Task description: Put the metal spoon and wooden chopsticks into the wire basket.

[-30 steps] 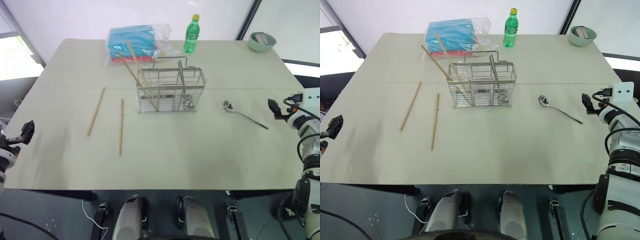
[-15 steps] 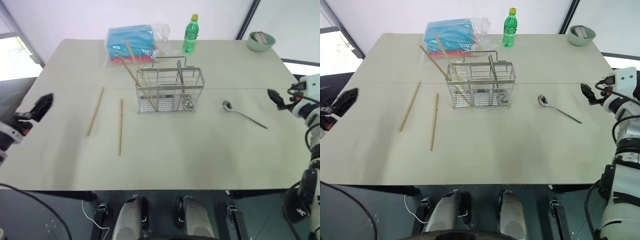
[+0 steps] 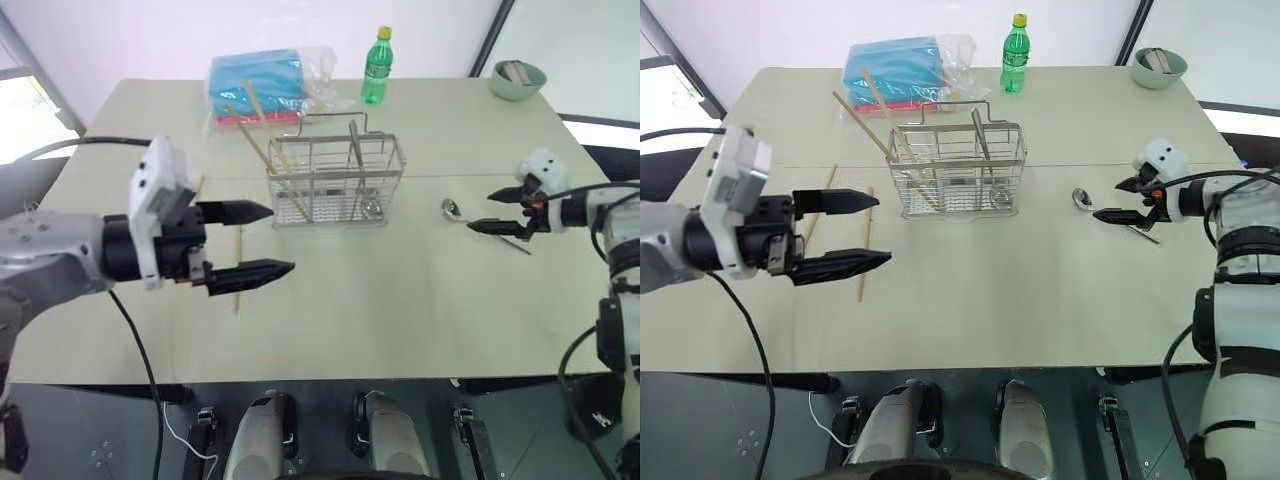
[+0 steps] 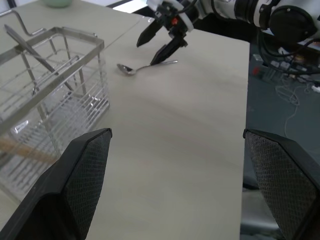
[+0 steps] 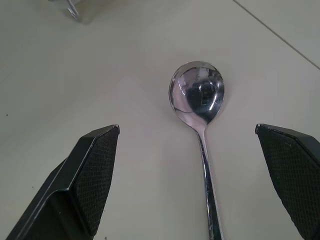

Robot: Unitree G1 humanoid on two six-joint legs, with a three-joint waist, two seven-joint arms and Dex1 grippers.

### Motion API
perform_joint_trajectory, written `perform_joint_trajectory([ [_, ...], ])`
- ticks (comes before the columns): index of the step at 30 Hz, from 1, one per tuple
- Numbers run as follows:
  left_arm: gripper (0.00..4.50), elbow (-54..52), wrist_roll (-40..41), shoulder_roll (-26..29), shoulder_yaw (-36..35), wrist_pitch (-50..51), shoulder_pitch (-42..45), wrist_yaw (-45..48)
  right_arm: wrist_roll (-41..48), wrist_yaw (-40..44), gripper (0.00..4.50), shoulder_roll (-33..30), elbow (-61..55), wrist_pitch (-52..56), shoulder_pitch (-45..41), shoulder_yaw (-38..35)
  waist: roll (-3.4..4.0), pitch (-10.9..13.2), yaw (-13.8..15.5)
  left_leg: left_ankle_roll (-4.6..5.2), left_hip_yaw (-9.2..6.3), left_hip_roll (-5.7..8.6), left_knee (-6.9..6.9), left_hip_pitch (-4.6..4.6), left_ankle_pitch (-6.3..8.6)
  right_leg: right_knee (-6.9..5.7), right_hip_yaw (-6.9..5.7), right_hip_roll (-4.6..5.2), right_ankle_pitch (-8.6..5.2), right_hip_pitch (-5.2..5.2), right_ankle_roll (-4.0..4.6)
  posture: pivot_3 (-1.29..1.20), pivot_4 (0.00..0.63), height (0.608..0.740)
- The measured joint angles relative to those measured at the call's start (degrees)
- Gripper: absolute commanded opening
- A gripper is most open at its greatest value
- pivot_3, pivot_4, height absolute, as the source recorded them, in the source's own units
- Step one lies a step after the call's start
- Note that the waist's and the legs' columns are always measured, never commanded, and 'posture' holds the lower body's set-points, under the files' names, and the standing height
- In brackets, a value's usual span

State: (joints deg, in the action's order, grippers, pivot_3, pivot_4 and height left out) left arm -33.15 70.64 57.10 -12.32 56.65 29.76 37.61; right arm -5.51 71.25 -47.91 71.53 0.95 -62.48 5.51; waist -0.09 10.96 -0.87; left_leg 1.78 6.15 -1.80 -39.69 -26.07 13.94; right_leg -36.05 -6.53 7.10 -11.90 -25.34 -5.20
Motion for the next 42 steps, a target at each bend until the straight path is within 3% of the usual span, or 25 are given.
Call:
perform_joint_trajectory([
  [10,4.42,0.16,-0.12,-1.05,0.29,0.05,0.41,-2.46,-4.57,-9.96,4.50,2.75,4.43,2.27,0.05,0.74,0.01,0.00,-0.09,-0.08,-0.01,-0.01,-0.01,0.01,-0.05,-0.03,0.02,-0.01,0.00,0.00,0.00,0.00,0.150,0.707],
  [14,4.50,0.11,0.13,-1.00,-0.20,0.17,0.41,-3.48,-4.42,-10.65,3.20,3.35,4.77,3.57,0.04,-0.51,0.00,0.00,-0.09,-0.09,-0.01,-0.02,-0.01,0.05,-0.06,-0.03,0.03,-0.03,0.00,0.03,0.00,0.00,0.150,0.707],
  [20,4.50,0.22,0.30,-0.80,-0.35,0.19,0.42,-4.01,-4.40,-10.57,0.06,4.11,4.83,4.00,0.04,-1.96,0.00,0.00,0.04,-0.09,-0.01,-0.01,-0.01,0.08,-0.06,-0.03,0.04,-0.03,0.00,0.06,0.00,0.00,0.150,0.707],
  [29,4.50,0.87,-0.13,-0.81,-0.35,0.18,2.22,-4.17,-3.92,-11.28,0.02,4.31,4.84,1.94,0.13,-3.89,-0.01,0.00,-0.04,-0.09,0.00,-0.01,-0.01,0.20,-0.06,-0.03,0.05,-0.05,0.00,0.16,0.00,0.00,0.150,0.707],
  [34,4.50,3.03,-0.41,-1.25,-1.23,-0.51,2.77,-5.92,2.45,-4.06,0.02,4.06,2.07,2.63,-2.03,-8.85,0.03,0.02,-0.09,-0.09,0.01,-0.02,0.00,0.20,-0.06,-0.05,0.08,-0.06,0.00,0.15,0.00,0.00,0.150,0.707],
  [38,4.50,4.20,-0.68,-1.61,-3.00,-1.56,3.86,-7.33,8.72,0.34,0.02,3.13,-5.51,8.26,-5.57,-13.39,0.04,0.02,0.03,-0.09,0.00,-0.04,0.01,0.21,-0.06,-0.06,0.08,-0.06,0.00,0.14,0.00,0.00,0.150,0.707],
  [42,4.50,6.50,-1.38,-3.01,-3.92,-2.62,5.75,-8.47,17.82,-4.13,0.02,4.10,-15.34,20.02,-11.24,-20.44,0.06,0.04,0.13,-0.09,-0.01,-0.07,0.02,0.20,-0.05,-0.08,0.08,-0.06,0.00,0.12,0.00,0.00,0.150,0.707],
])
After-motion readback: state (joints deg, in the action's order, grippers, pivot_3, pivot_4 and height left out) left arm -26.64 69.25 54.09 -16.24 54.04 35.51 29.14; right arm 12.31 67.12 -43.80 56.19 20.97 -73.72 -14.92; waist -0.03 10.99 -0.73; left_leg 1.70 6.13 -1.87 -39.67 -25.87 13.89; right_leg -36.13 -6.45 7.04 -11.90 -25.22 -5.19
